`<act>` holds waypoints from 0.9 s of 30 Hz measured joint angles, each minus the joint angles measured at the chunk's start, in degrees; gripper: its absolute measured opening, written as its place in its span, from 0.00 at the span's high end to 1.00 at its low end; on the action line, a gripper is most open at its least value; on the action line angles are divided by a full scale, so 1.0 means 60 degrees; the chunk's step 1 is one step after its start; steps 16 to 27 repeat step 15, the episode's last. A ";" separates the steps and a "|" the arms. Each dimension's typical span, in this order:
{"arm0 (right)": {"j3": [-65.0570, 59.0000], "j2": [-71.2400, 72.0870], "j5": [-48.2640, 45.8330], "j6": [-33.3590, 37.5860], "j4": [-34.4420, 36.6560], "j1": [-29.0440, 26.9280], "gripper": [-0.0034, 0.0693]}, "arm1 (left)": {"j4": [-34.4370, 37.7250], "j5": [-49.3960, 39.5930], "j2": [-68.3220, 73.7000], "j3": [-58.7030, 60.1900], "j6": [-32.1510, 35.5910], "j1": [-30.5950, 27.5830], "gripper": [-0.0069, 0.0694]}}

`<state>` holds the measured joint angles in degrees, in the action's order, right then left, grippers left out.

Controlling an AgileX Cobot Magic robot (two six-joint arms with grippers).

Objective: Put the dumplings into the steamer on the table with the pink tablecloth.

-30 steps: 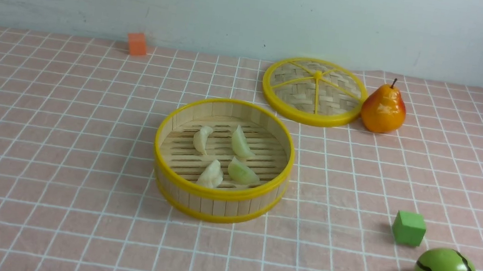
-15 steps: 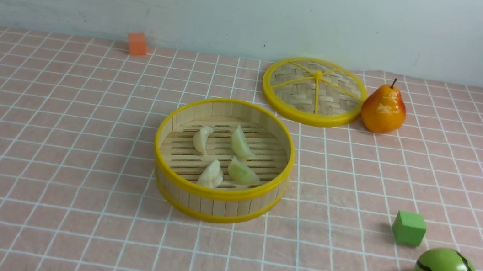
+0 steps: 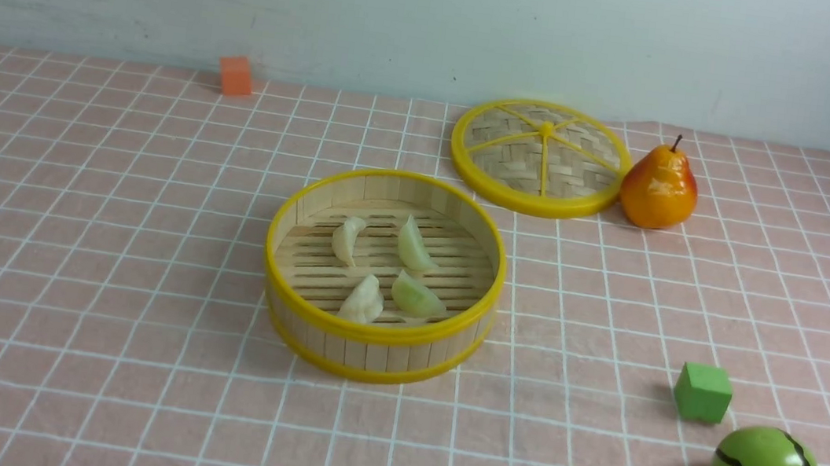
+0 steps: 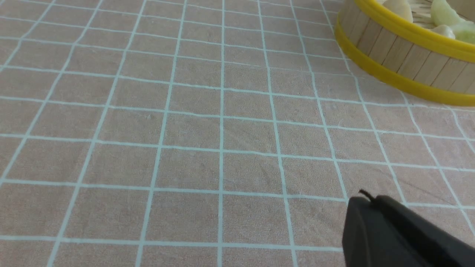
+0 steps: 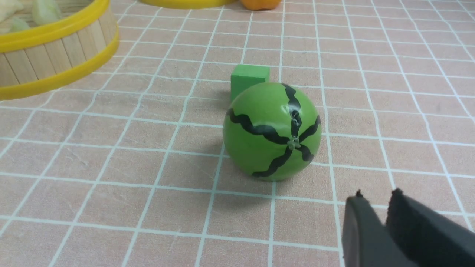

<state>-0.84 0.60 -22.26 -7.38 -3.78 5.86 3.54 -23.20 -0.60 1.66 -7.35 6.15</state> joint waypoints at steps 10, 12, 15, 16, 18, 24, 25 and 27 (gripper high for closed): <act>0.0000 0.0000 0.0000 0.0000 0.0000 0.0000 0.77 | 0.0000 0.0000 0.0000 0.0000 0.0009 0.0000 0.93; 0.0000 0.0000 0.0000 0.0000 0.0000 0.0000 0.77 | 0.0000 0.0000 0.0000 0.0000 0.0009 0.0000 0.93; 0.0000 0.0000 0.0000 0.0000 0.0000 0.0000 0.76 | 0.0000 0.0000 0.0000 0.0000 0.0009 0.0000 0.93; 0.0000 0.0000 0.0000 0.0000 0.0000 0.0000 0.76 | 0.0000 0.0000 0.0000 0.0000 0.0009 0.0000 0.93; 0.0000 0.0000 0.0000 0.0000 0.0000 0.0000 0.76 | 0.0000 0.0000 0.0000 0.0000 0.0009 0.0000 0.93; 0.0000 0.0000 0.0000 0.0000 0.0000 0.0000 0.76 | 0.0000 0.0000 0.0000 0.0000 0.0009 0.0000 0.93; 0.0000 0.0000 0.0000 0.0000 0.0000 0.0000 0.76 | 0.0000 0.0000 0.0000 0.0000 0.0009 0.0000 0.93; 0.0000 0.0000 0.0000 0.0000 0.0000 0.0000 0.76 | 0.0000 0.0000 0.0000 0.0000 0.0009 0.0000 0.93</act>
